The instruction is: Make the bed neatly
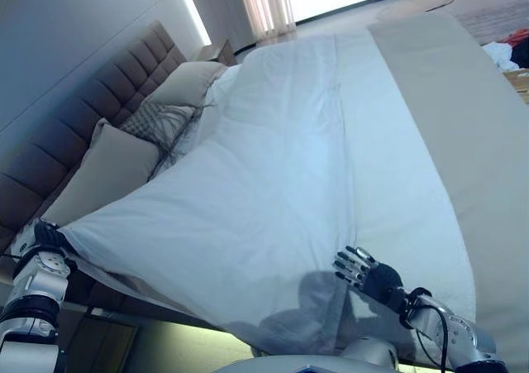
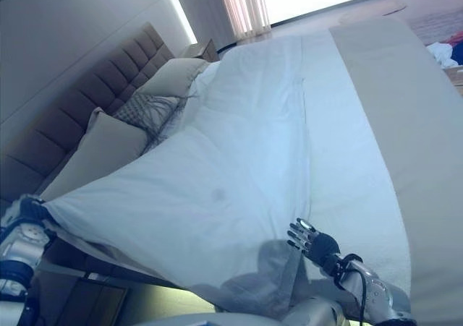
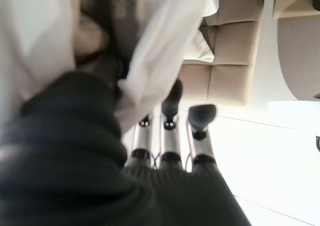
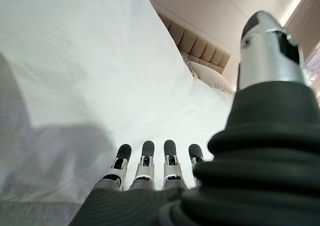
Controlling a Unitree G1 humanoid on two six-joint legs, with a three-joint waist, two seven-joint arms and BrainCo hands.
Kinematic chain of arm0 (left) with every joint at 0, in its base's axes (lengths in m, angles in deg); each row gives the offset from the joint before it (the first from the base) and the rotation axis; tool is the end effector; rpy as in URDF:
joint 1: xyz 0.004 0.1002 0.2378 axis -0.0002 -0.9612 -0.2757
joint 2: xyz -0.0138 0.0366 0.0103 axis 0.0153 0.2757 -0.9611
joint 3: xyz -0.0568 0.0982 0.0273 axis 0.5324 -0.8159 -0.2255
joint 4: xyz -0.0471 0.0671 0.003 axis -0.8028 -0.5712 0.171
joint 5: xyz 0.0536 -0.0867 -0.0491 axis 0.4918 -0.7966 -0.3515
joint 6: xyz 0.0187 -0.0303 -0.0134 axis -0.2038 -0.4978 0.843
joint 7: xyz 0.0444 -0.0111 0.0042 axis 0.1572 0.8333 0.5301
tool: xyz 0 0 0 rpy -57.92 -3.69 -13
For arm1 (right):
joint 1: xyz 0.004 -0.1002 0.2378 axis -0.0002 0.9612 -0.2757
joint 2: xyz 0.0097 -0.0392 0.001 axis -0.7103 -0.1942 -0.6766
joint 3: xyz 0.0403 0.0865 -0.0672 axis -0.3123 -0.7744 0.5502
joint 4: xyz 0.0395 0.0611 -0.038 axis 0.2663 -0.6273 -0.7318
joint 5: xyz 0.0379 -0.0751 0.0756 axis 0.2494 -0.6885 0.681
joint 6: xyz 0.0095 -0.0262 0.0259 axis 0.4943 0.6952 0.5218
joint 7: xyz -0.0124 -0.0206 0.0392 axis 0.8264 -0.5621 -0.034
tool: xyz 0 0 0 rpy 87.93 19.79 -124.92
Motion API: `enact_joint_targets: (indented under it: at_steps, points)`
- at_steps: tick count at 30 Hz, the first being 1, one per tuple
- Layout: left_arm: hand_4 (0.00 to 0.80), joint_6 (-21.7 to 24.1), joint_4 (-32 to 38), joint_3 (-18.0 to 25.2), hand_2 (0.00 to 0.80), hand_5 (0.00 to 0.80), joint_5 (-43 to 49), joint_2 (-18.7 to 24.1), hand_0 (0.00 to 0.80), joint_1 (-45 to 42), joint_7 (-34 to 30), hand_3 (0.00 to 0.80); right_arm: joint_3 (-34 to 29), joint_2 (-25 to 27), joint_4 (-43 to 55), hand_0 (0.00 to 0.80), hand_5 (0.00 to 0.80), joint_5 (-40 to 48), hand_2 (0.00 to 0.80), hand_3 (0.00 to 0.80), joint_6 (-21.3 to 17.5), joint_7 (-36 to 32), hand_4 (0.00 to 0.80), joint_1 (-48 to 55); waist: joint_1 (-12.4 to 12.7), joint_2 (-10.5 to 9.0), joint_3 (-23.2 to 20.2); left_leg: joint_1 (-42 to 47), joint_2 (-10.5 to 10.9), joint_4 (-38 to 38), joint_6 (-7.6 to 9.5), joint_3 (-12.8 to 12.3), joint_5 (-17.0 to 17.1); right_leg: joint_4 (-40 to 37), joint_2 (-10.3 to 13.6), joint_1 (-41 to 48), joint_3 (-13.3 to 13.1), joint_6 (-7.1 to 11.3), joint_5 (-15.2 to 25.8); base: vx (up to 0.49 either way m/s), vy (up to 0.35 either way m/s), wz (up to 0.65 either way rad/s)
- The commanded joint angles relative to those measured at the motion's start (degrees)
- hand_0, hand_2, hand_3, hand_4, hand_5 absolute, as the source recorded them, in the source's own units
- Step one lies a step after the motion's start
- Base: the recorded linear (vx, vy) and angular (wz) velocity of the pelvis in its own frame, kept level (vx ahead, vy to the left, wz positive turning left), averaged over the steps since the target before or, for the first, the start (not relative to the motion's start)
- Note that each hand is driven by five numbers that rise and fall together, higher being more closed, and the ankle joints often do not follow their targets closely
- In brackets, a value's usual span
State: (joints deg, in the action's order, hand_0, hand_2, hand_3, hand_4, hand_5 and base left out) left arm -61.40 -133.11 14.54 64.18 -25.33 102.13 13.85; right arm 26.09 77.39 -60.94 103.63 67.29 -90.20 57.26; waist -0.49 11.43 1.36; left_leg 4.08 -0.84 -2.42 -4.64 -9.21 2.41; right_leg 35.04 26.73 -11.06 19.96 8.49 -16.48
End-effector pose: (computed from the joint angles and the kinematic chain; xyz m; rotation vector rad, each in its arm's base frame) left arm 0.1976 0.3996 0.0301 1.0786 0.7140 0.6017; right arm 0.1478 -0.2550 -0.0144 0.5911 0.7632 0.1709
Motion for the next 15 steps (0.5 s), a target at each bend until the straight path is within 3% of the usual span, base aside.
enact_joint_targets:
  at_steps: [1,2,8,15]
  points:
    - [0.298,-5.5,-4.5,16.6,0.298,0.298,2.9,19.7,0.298,0.9,8.6,0.298,-1.9,-6.0,2.9,0.000,0.000,2.9,0.000,0.000,-1.2,-0.4,0.000,-2.2,4.1,-2.84,-1.8,-0.4,4.5,-1.6,3.53,1.7,1.9,-27.5,1.1,11.3,-1.5,6.51,29.2,-0.022,-0.063,-0.01]
    - [0.000,-5.5,-4.9,17.0,0.000,0.000,2.5,18.9,0.000,0.2,8.4,0.000,-1.7,-6.1,2.8,0.000,0.000,3.0,0.000,0.000,-1.5,-0.4,0.000,-2.3,4.2,-2.93,-1.8,-0.5,4.4,-1.6,3.53,1.7,1.8,-27.5,1.1,11.3,-1.5,6.51,29.0,-0.019,-0.068,0.01]
    - [0.000,-7.0,-5.0,18.0,0.000,0.000,0.2,9.4,0.000,-5.9,11.2,0.000,-0.5,-7.5,3.9,0.000,0.000,3.3,0.000,0.000,-2.6,0.7,0.000,-2.4,5.0,-3.71,-1.3,-1.1,4.0,-1.1,3.45,2.2,1.6,-28.0,0.2,11.5,-1.1,6.48,27.4,-0.024,-0.063,0.06]
    - [0.000,-1.5,-3.5,20.2,0.000,0.000,-2.9,1.0,0.000,-10.8,14.7,0.000,0.2,-8.6,3.4,0.000,0.000,2.9,0.000,0.000,-3.7,1.1,0.000,-2.5,6.0,-4.43,-1.0,-1.4,3.3,-1.3,3.25,2.9,1.8,-28.3,-0.3,11.8,-0.5,6.23,26.3,-0.027,-0.031,0.12]
